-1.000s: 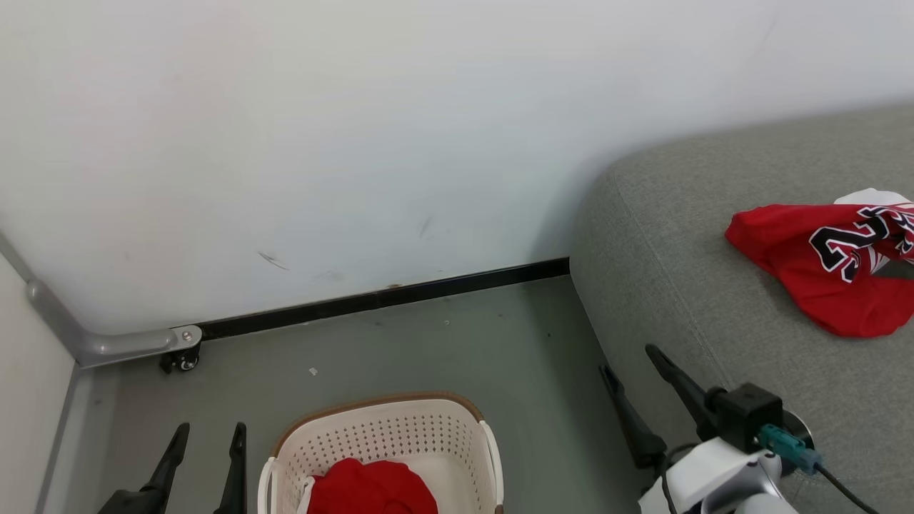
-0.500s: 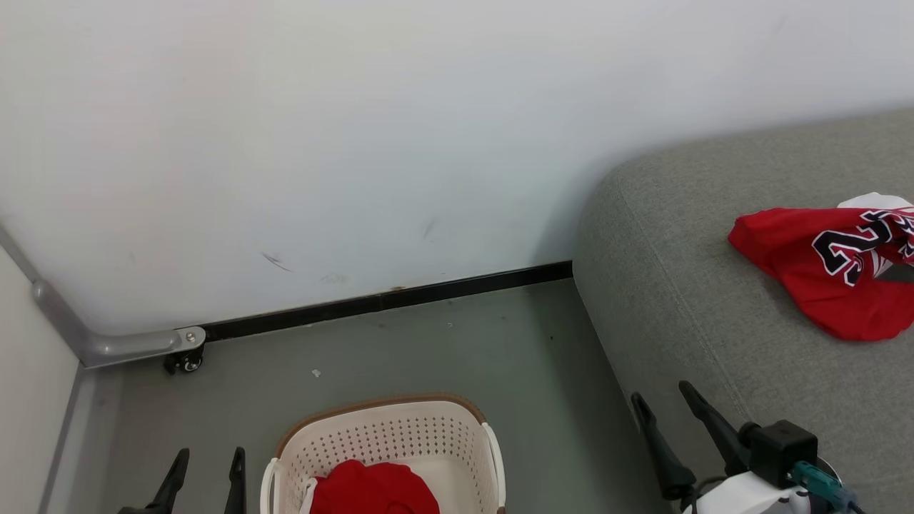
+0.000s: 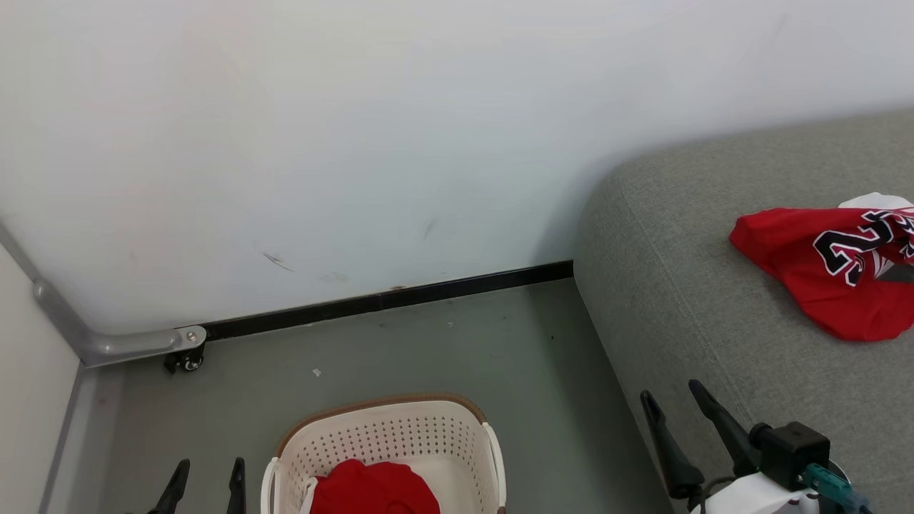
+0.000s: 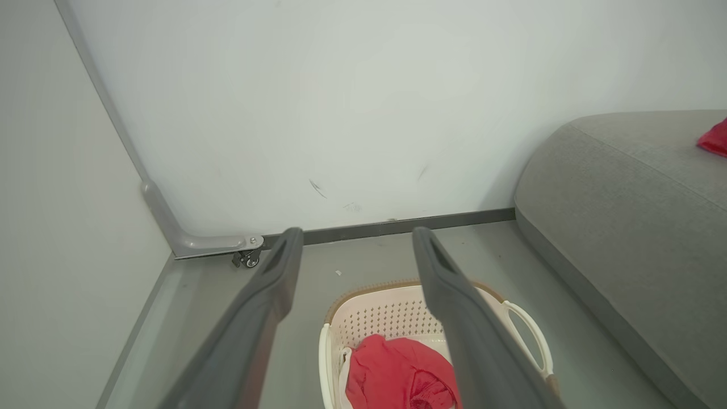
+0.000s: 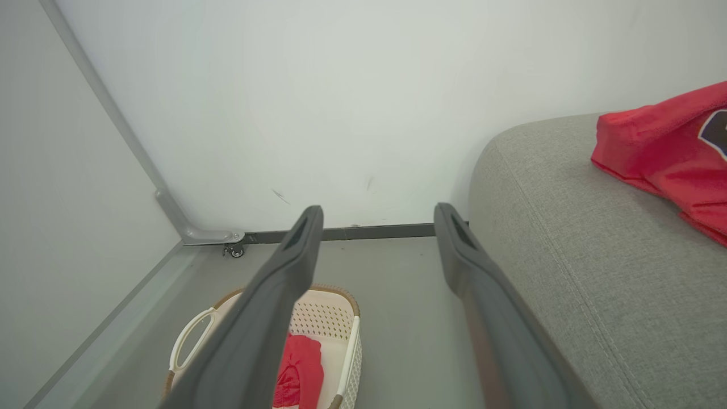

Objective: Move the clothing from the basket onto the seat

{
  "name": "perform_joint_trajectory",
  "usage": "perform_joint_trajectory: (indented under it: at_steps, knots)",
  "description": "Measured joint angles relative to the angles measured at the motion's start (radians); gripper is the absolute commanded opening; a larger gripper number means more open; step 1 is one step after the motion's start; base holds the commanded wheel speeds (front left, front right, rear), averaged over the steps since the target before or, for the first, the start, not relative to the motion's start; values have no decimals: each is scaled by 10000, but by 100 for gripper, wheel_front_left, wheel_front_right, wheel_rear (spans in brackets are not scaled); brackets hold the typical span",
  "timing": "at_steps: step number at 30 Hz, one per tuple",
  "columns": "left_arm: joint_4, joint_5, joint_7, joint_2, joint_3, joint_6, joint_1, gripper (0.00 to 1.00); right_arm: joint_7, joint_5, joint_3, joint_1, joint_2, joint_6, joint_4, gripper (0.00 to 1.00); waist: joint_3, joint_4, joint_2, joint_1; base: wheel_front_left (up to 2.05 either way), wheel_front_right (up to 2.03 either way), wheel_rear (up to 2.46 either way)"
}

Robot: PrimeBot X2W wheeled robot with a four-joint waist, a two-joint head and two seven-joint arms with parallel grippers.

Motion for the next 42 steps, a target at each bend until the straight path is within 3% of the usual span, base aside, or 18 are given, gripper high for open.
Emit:
perform_joint_trajectory:
  at_steps: [42]
  knots:
    - [234, 27, 0, -23, 15, -253, -4, 100, 0, 82, -267, 169, 10, 0, -138, 100, -10, -75, 0, 0, 0, 0, 0]
